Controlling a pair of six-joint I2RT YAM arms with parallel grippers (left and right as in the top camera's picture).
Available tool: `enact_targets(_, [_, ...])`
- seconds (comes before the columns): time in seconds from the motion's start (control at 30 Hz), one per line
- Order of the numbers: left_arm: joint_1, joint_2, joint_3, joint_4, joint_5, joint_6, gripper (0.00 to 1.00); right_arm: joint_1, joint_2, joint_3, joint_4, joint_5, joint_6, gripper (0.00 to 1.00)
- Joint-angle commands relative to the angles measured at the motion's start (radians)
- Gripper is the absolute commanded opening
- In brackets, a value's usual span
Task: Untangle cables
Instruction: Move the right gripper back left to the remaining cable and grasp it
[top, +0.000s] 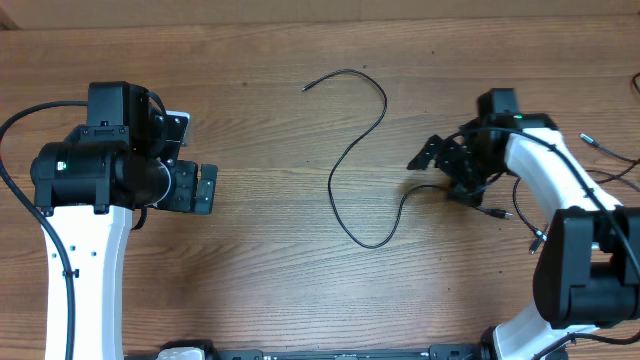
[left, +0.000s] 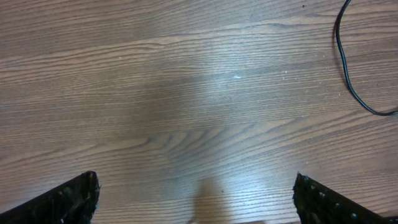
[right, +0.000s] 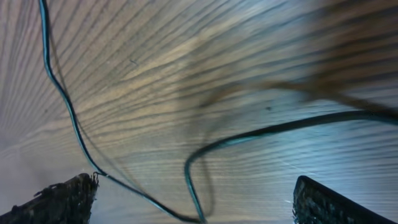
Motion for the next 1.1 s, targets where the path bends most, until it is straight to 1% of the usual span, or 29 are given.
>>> enact_targets(0.0, [0.006,0.004,0.005,0.0,-0.003,0.0,0.99,0.076,-0.007,-0.055,0.041,0.082,0.192,1.0])
enact_targets(0.23, [0.006,0.004,0.005,0.0,-0.003,0.0,1.0,0.189,-0.006,-0.201,0.196,0.091,0.332,1.0])
enact_targets(0.37, [0.006,0.004,0.005,0.0,-0.003,0.0,1.0,0.24,-0.006,-0.246,0.259,0.1,0.347,1.0])
enact_targets(0.57, [0.006,0.004,0.005,0.0,-0.003,0.0,0.99,0.316,-0.006,-0.27,0.27,0.163,0.356,0.83])
enact_targets(0.6, [0.006,0.004,0.005,0.0,-0.003,0.0,1.0,0.328,-0.006,-0.274,0.273,0.17,0.368,0.8])
enact_targets(0.67, [0.006,0.004,0.005,0.0,-0.003,0.0,1.0,0.348,-0.006,-0.279,0.283,0.183,0.385,0.71])
enact_targets(0.7, [0.006,0.004,0.005,0.0,-0.003,0.0,1.0,0.358,-0.006,-0.28,0.288,0.192,0.399,0.59])
enact_targets(0.73, [0.006,0.004,0.005,0.0,-0.003,0.0,1.0,0.366,-0.006,-0.28,0.295,0.196,0.404,0.43])
enact_targets(0.8, [0.006,0.004,0.005,0.0,-0.003,0.0,1.0,0.38,-0.006,-0.28,0.312,0.197,0.404,0.23])
enact_targets(0.83, [0.006,0.004,0.005,0.0,-0.003,0.0,1.0,0.386,-0.006,-0.28,0.32,0.198,0.404,0.09])
enact_targets(0.87, [0.006,0.004,0.005,0.0,-0.003,0.0,0.99,0.392,-0.006,-0.28,0.325,0.199,0.404,0.04])
enact_targets(1.0, [0.006,0.004,0.005,0.0,-0.003,0.0,1.0,0.404,-0.007,-0.275,0.361,0.188,0.418,0.04])
enact_targets(1.07, [0.006,0.004,0.005,0.0,-0.003,0.0,1.0,0.402,-0.007,-0.229,0.379,0.092,0.418,0.04])
